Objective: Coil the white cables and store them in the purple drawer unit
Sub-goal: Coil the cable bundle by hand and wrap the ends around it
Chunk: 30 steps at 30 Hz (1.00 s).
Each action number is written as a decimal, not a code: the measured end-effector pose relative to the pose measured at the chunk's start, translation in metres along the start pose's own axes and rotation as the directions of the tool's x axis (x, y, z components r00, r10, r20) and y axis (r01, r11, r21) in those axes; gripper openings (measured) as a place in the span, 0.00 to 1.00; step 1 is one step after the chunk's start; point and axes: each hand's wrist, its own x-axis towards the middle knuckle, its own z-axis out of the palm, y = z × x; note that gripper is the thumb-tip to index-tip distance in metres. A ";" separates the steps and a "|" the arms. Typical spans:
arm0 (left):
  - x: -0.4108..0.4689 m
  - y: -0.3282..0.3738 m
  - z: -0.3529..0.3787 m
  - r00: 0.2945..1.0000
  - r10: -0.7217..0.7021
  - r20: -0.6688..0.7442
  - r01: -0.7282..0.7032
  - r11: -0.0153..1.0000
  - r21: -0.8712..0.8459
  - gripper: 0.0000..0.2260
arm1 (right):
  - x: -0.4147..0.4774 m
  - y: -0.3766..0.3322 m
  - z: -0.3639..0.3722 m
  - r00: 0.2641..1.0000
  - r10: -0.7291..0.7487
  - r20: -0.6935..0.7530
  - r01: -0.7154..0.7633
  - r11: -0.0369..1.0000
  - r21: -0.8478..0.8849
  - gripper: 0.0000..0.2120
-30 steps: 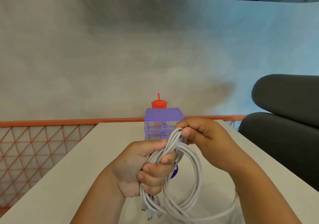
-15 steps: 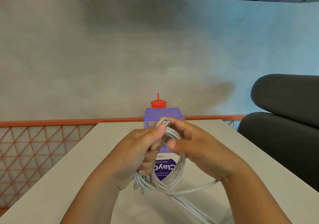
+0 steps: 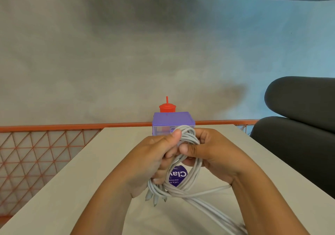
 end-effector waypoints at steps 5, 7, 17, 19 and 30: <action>0.003 0.000 0.001 0.980 0.084 -0.178 -0.052 0.983 0.177 0.23 | 0.003 0.000 0.005 0.998 0.059 0.021 -0.062 0.981 0.183 0.13; 0.005 -0.001 0.002 0.962 0.145 -0.233 -0.090 0.968 0.233 0.26 | 0.003 -0.001 0.008 0.997 0.066 0.050 -0.077 0.964 0.255 0.13; 0.012 -0.015 -0.009 0.966 0.108 -0.234 -0.088 0.992 0.095 0.22 | 0.003 0.001 0.018 0.993 0.097 0.066 -0.109 0.968 0.226 0.12; 0.013 -0.015 -0.008 0.970 0.085 -0.228 -0.078 0.996 0.040 0.21 | 0.001 -0.003 0.016 0.997 0.076 -0.027 -0.075 0.997 0.014 0.17; 0.019 -0.016 -0.006 0.944 -0.018 -0.329 -0.029 0.990 -0.137 0.21 | -0.011 -0.012 0.024 0.958 0.207 -0.200 -0.286 0.759 -0.584 0.24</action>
